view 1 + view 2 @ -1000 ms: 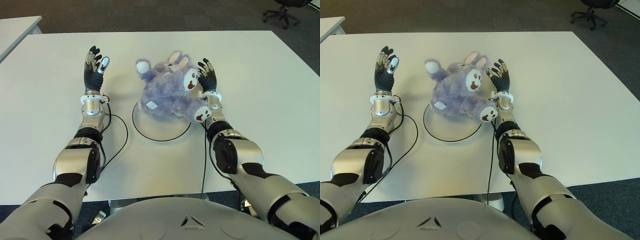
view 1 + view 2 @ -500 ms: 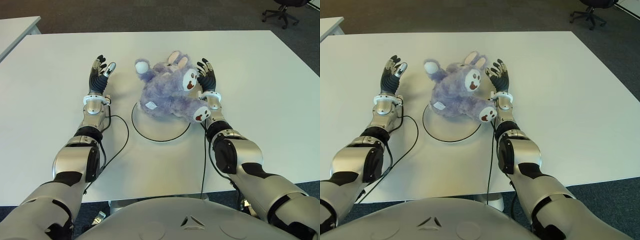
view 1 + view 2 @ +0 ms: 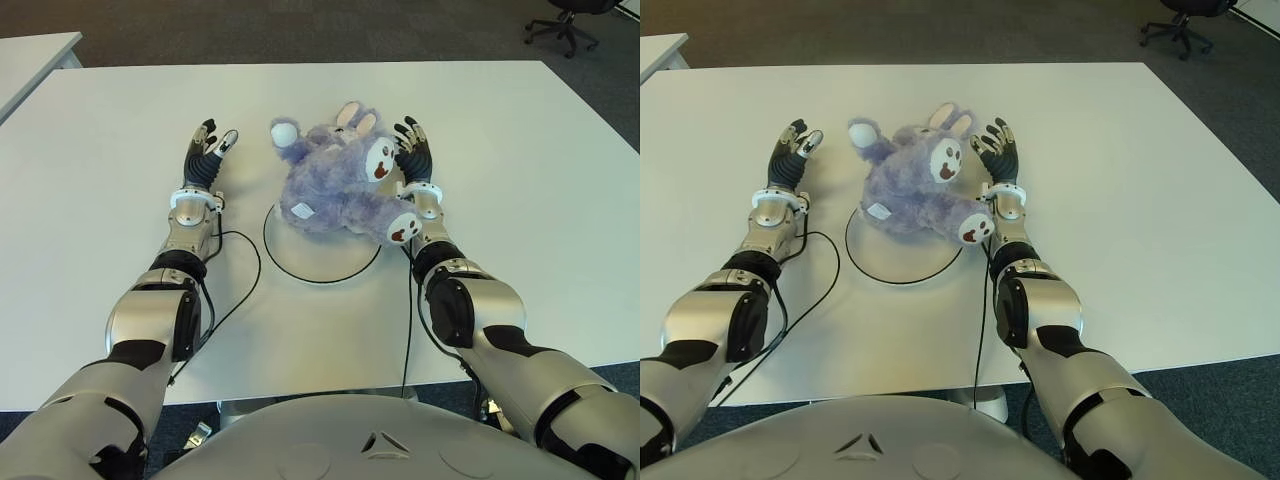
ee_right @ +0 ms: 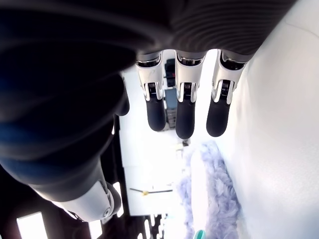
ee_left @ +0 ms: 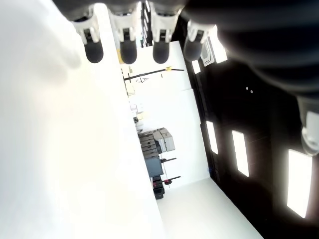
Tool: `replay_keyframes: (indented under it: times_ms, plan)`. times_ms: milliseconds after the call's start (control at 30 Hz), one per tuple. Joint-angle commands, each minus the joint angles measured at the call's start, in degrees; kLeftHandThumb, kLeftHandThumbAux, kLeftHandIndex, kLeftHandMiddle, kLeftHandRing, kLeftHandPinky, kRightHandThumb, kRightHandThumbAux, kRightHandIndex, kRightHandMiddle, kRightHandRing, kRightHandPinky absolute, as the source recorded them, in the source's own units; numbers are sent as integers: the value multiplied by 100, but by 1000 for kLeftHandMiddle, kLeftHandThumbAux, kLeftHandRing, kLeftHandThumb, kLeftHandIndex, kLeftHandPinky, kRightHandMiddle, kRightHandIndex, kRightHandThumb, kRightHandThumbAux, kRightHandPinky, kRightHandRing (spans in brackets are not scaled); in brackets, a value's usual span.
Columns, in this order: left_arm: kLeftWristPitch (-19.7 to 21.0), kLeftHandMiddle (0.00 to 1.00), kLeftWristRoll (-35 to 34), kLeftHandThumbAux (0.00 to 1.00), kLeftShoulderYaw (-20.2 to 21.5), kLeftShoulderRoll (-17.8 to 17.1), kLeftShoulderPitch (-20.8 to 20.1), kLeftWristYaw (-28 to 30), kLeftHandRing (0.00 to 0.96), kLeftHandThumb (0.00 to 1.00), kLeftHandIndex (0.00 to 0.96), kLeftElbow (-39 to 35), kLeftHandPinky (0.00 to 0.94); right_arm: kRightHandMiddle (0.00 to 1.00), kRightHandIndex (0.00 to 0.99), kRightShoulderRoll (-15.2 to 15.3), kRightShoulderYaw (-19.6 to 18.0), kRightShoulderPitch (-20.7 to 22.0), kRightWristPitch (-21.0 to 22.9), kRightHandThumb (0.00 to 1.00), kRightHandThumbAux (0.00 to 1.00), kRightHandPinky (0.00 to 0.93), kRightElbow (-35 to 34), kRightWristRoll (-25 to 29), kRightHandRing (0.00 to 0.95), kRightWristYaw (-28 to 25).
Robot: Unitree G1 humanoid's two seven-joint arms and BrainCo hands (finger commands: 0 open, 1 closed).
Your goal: Put the doll into the plate.
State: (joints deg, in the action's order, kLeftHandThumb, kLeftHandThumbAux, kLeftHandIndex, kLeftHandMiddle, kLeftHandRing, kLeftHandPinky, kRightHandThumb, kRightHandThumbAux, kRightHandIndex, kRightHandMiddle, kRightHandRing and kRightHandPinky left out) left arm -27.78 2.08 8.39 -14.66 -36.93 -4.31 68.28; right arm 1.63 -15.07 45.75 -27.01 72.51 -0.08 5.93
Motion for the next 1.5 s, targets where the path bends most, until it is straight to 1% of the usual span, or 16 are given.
replay_keyframes:
  times_ms: [33, 267, 367, 567, 633, 867, 1067, 1500]
  plan:
    - [272, 62, -38, 414, 8, 198, 267, 55, 45, 0, 0, 288, 0, 163, 87, -182, -44, -710, 411, 412, 773, 229, 471, 21, 182, -10]
    - [467, 60, -79, 427, 72, 237, 222, 17, 49, 0, 0, 401, 4, 161, 86, -191, -47, -716, 405, 377, 769, 227, 472, 27, 182, -44]
    - [554, 70, -111, 422, 111, 251, 196, 27, 61, 0, 0, 439, 13, 161, 82, -194, -73, -717, 409, 352, 762, 209, 472, 56, 177, -91]
    - [694, 83, -163, 413, 195, 279, 153, 44, 76, 0, 0, 487, 38, 159, 80, -199, -106, -721, 400, 337, 761, 197, 472, 79, 169, -142]
    - [741, 85, -177, 407, 226, 295, 144, 33, 76, 0, 0, 499, 27, 159, 81, -200, -114, -721, 401, 334, 762, 198, 472, 80, 167, -151]
    - [835, 80, -188, 408, 274, 323, 137, 24, 68, 0, 0, 532, 13, 164, 81, -199, -127, -721, 411, 325, 759, 202, 473, 63, 172, -157]
    - [873, 82, -198, 410, 308, 348, 157, 13, 78, 0, 0, 549, 54, 166, 86, -194, -145, -728, 403, 323, 765, 204, 472, 64, 173, -161]
    - [941, 88, -236, 408, 435, 397, 185, 39, 84, 0, 0, 583, 71, 175, 90, -187, -152, -742, 387, 332, 768, 221, 470, 51, 187, -167]
